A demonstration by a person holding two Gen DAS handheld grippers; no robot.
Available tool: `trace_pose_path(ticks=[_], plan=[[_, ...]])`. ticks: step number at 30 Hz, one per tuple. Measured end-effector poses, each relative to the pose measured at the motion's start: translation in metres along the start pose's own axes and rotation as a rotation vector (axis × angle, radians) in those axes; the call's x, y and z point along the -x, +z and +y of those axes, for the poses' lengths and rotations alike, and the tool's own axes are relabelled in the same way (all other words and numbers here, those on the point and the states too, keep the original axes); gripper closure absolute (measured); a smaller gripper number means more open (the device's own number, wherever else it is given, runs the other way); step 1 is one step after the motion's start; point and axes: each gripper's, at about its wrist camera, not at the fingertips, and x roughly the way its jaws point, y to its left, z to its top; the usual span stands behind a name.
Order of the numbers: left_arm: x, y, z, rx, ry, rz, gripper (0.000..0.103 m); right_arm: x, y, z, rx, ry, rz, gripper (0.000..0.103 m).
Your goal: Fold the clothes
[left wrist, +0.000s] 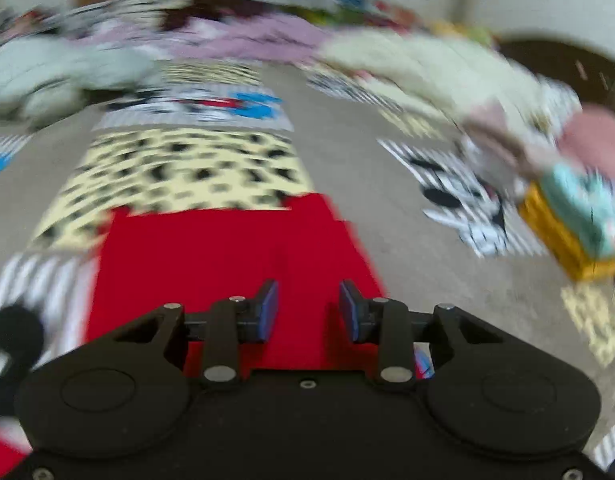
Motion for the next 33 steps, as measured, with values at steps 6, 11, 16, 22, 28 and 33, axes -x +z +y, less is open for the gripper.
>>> trace_pose_path(ticks=[6, 11, 16, 22, 28, 33], plan=[[0.1, -0.056, 0.092, 0.33, 0.141, -0.112, 0.07, 0.019, 0.002, 0.0, -0.035, -0.008, -0.076, 0.067], [0.163, -0.095, 0.147, 0.527, 0.281, -0.208, 0.064, 0.025, 0.001, 0.001, -0.066, -0.034, -0.104, 0.066], [0.176, -0.108, 0.168, 0.61, 0.24, -0.171, 0.063, 0.024, -0.002, 0.014, -0.039, -0.035, -0.093, 0.062], [0.164, -0.132, 0.163, 0.722, 0.171, -0.061, 0.063, 0.016, -0.002, 0.036, 0.027, 0.002, -0.085, 0.061], [0.165, -0.144, 0.172, 0.876, 0.051, -0.08, 0.063, 0.002, -0.008, 0.046, 0.078, 0.019, -0.033, 0.061], [0.159, -0.145, 0.147, 0.862, -0.004, -0.079, 0.064, -0.001, -0.01, 0.048, 0.071, 0.032, -0.028, 0.061]])
